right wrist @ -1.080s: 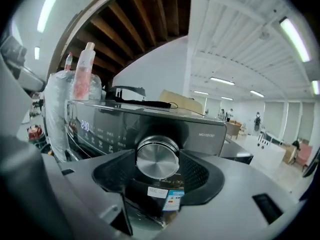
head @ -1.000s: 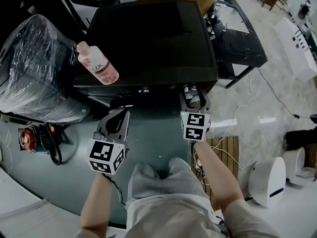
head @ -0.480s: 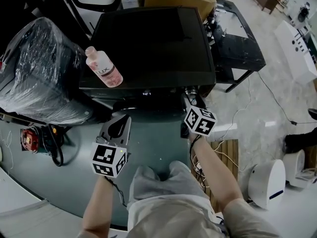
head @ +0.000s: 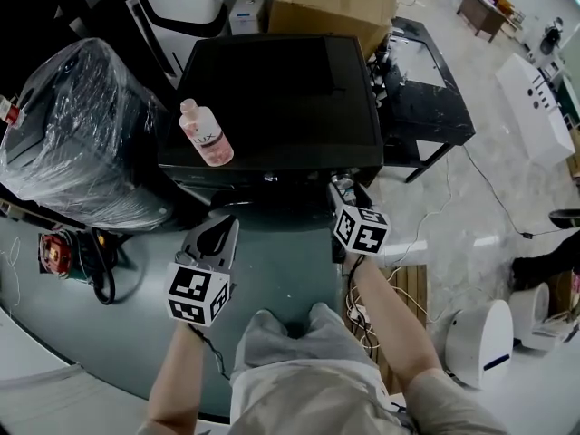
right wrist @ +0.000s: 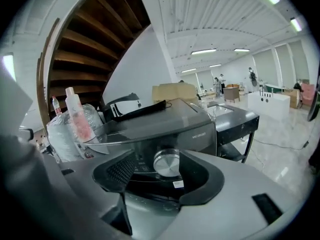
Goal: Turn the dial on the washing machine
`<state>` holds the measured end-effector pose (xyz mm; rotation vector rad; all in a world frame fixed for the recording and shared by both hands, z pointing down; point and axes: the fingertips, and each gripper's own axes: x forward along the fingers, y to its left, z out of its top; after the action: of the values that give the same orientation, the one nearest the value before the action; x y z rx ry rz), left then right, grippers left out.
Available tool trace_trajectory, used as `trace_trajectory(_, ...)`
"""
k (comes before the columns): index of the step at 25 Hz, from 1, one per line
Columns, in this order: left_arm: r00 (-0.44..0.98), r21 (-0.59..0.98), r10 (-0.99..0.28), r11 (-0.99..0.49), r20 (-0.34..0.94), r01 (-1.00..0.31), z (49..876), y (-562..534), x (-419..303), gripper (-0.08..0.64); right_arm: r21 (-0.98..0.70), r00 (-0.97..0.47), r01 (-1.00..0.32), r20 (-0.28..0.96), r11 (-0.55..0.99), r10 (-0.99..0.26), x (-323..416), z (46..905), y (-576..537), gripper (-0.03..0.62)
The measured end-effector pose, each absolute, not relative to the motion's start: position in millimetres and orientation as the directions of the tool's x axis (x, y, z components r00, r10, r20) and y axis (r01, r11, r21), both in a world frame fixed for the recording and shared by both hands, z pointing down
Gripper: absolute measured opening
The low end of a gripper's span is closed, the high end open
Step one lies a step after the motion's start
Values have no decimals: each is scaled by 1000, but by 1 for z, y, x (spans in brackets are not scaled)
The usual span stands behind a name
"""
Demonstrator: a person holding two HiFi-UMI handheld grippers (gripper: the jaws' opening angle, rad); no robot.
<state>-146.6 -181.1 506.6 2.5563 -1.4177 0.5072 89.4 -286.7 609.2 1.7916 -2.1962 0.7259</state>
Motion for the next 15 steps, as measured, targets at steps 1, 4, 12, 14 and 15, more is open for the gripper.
trace_trajectory(1,488,-14,-789,-531,373,-847,500,-179,-147,20,-199,-244,-965,457,169,-855,86,599,-282,292)
trace_trajectory(4,487,-25,-793,-531,365,-847,479,-172,-150,20,-80,-280,-959,434,272,-857,73,564,-266,251)
trace_trajectory(12,489,-60,-804,-537,340,-842,421,-157,-155,20,-17,-362,-926,328,378,-872,55,468,-225,150)
trace_trajectory(14,491,-67,-804,-540,336,-839,407,-153,-156,20,-33,-382,-920,298,390,-875,53,443,-215,120)
trace_trajectory(15,491,-70,-805,-540,332,-838,400,-151,-156,20,-40,-391,-917,282,397,-876,52,430,-211,110)
